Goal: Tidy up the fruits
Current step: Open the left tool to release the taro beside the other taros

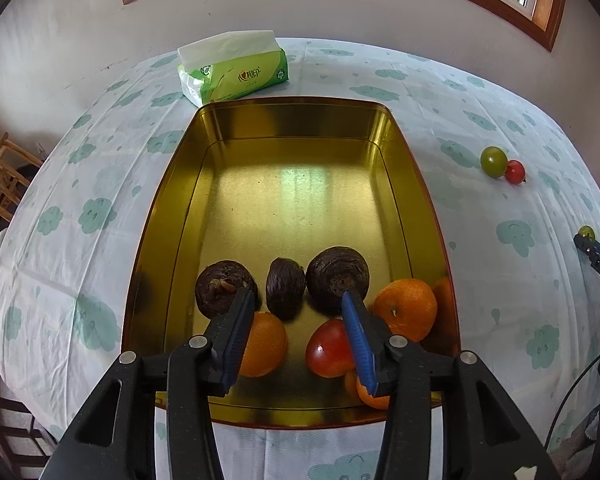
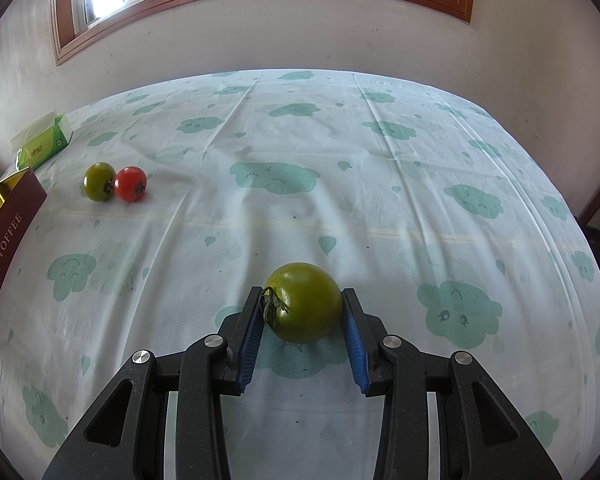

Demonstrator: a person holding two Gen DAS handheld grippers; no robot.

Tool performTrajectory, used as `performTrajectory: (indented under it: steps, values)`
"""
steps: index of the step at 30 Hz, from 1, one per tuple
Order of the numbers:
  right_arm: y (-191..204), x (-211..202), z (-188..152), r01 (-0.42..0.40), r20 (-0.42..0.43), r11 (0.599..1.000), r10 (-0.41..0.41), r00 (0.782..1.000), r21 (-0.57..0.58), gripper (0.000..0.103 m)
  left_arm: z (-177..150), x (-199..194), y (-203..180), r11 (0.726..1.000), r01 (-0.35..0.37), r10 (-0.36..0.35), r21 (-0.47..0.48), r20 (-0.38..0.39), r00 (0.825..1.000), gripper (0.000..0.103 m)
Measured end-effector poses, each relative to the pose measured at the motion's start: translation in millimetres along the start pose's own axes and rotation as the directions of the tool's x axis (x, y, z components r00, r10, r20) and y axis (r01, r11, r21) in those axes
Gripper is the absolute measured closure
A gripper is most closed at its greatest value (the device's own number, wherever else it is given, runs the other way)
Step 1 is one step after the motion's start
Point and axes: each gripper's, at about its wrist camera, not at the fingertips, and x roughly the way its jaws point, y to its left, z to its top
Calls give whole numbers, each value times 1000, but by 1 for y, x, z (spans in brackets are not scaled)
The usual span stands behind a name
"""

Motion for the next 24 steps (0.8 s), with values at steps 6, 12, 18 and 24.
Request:
performTrajectory:
  steps: [6,12,18,24]
  values:
    - [0,0,0,1,0,1000,-1,1000,-1,64,-8,-20,1,1000,22,-22,-16,47,999,59]
    - [1,0,-1,2,0,1000,-2,1000,-2,64,-15,-39,2,1000,4,-3,-11,103,995,57]
    - [0,0,-1,1,0,1000,-1,1000,-1,64,-15,-46,-1,1000,6,-6,-6,120,993,56]
    - [0,0,-1,1,0,1000,-1,1000,-1,64,-14,-50,-3,1000,2,-1,-9,114,994,56]
